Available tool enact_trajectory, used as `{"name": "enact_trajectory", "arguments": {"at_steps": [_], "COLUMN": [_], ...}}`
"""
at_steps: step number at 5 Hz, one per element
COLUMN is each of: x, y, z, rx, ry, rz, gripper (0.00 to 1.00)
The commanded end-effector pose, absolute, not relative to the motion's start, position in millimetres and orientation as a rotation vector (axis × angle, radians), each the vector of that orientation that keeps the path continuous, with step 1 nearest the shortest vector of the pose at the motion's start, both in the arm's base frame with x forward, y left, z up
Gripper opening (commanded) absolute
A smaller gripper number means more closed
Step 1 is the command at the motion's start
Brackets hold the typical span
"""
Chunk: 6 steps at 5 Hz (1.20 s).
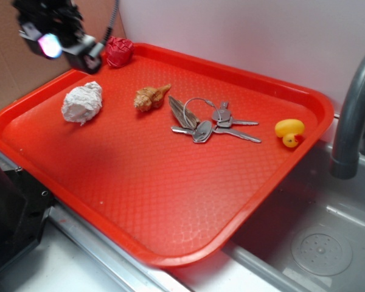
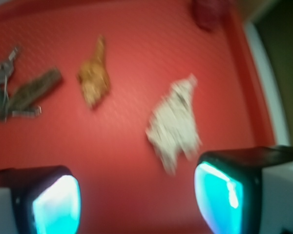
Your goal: Grab the shell.
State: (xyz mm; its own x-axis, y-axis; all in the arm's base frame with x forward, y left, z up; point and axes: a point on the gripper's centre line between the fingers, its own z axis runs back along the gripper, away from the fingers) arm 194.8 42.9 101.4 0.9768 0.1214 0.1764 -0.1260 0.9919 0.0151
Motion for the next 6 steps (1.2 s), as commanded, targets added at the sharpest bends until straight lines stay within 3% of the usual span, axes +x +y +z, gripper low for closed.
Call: {"name": "enact_trajectory", "arguments": {"at_steps": [1, 2, 3, 6], "x": [225.1, 228.0, 233.3, 230.0], "y": [38.5, 32.9, 41.2, 39.4], "z": [57.9, 48.6, 40.7, 39.8], "rx": [0.053, 0.081, 0.04, 0.028], "ry": [-0.205, -0.211, -0.229, -0.244], "rz": [0.003, -0.018, -0.006, 0.003], "gripper": [1.0, 1.0, 1.0, 1.0]}}
